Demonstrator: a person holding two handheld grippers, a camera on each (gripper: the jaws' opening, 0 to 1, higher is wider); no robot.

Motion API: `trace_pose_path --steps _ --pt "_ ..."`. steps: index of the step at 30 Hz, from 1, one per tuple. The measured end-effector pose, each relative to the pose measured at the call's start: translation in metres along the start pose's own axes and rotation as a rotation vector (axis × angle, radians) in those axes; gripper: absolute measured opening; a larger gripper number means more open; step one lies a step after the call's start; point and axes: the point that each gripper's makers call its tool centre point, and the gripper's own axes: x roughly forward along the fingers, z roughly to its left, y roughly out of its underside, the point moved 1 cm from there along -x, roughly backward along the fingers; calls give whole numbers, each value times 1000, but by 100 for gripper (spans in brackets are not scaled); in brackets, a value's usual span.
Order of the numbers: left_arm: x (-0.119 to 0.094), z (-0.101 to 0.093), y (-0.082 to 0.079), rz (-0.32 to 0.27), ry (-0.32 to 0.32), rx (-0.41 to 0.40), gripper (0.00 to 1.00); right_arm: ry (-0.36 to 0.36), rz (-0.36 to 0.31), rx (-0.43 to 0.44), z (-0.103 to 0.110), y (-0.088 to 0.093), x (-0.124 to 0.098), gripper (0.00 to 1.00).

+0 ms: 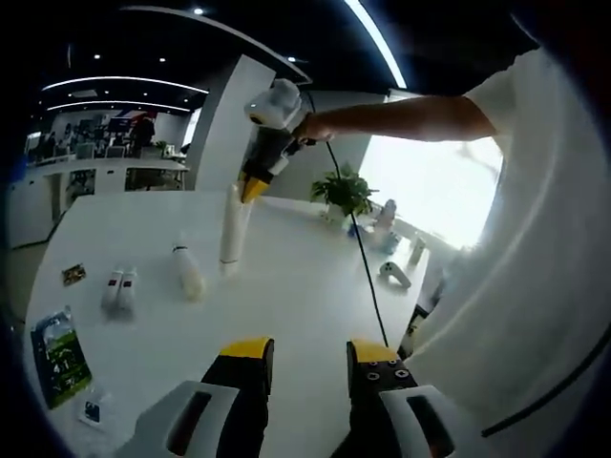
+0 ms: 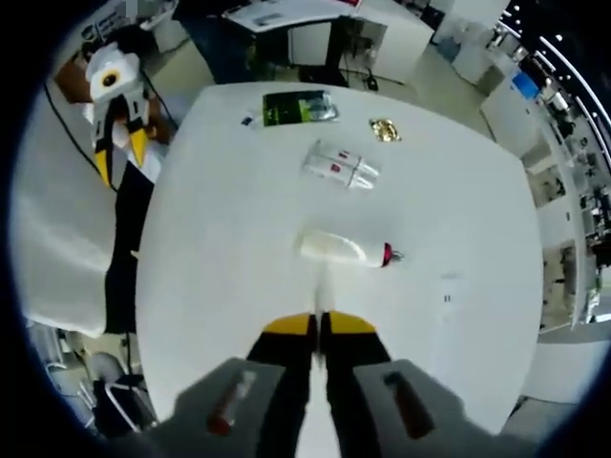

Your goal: Arrange the skincare products in the storage area until every visible bottle or jar stands upright without overlapping.

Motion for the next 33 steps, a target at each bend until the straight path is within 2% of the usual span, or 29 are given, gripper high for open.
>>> trace_pose_path --steps 17,33 --pt "0 8 -7 -6 -16 -6 32 -6 24 10 -20 6 7 2" --pt "-4 16 -3 7 -29 -17 32 -16 31 17 -38 9 12 2"
